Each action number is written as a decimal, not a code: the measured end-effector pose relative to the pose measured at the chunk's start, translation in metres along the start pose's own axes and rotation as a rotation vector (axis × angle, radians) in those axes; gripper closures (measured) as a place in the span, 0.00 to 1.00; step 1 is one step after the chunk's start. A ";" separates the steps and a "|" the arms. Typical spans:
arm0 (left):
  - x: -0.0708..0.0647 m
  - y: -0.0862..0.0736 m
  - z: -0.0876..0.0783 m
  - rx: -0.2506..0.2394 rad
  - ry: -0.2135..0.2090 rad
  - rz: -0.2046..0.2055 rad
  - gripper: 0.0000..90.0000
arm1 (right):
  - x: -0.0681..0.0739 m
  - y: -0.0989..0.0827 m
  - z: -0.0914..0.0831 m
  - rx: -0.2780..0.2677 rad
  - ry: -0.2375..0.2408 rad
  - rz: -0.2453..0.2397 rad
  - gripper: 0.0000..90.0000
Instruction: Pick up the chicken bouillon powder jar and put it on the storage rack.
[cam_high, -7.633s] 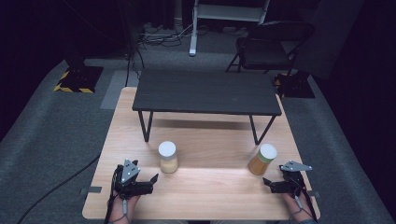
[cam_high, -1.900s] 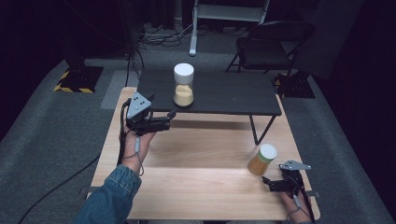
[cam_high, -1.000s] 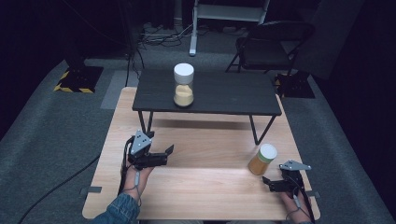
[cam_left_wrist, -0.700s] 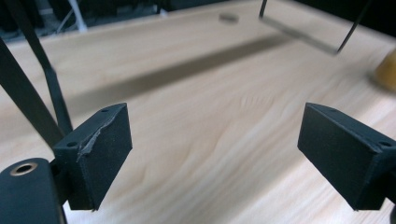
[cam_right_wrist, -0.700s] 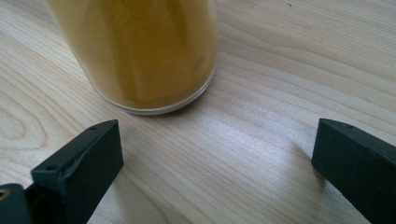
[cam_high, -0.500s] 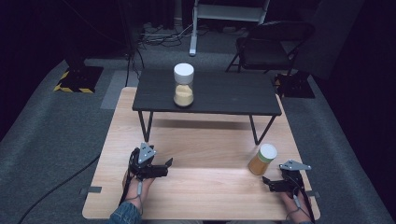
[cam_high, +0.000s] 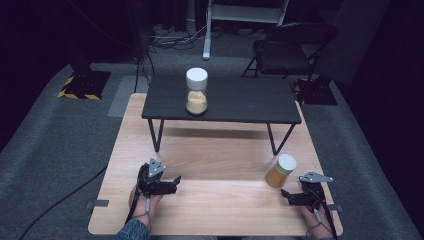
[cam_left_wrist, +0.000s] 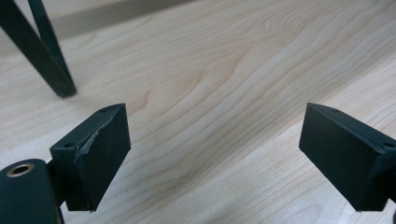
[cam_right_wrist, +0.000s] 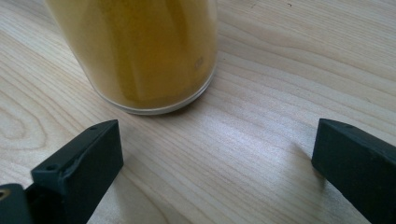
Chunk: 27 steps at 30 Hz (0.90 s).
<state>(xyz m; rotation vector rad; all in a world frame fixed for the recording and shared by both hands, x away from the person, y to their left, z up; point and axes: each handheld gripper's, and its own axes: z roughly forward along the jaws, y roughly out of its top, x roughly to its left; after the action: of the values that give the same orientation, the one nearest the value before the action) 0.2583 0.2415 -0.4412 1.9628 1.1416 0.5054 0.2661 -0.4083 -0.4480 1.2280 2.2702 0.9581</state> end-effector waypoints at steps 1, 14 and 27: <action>0.000 0.002 0.001 0.016 0.005 0.000 0.10 | 0.000 0.000 0.000 0.000 0.000 0.000 0.02; 0.001 0.005 0.012 0.121 0.022 -0.019 0.09 | 0.000 0.000 0.000 0.000 0.000 -0.001 0.02; -0.002 0.005 0.016 0.153 0.047 0.001 0.02 | 0.000 0.000 0.000 0.000 0.000 0.000 0.02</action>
<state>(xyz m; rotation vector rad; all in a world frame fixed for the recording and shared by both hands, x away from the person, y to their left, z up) 0.2713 0.2317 -0.4470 2.0921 1.2401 0.4791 0.2661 -0.4082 -0.4480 1.2287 2.2697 0.9579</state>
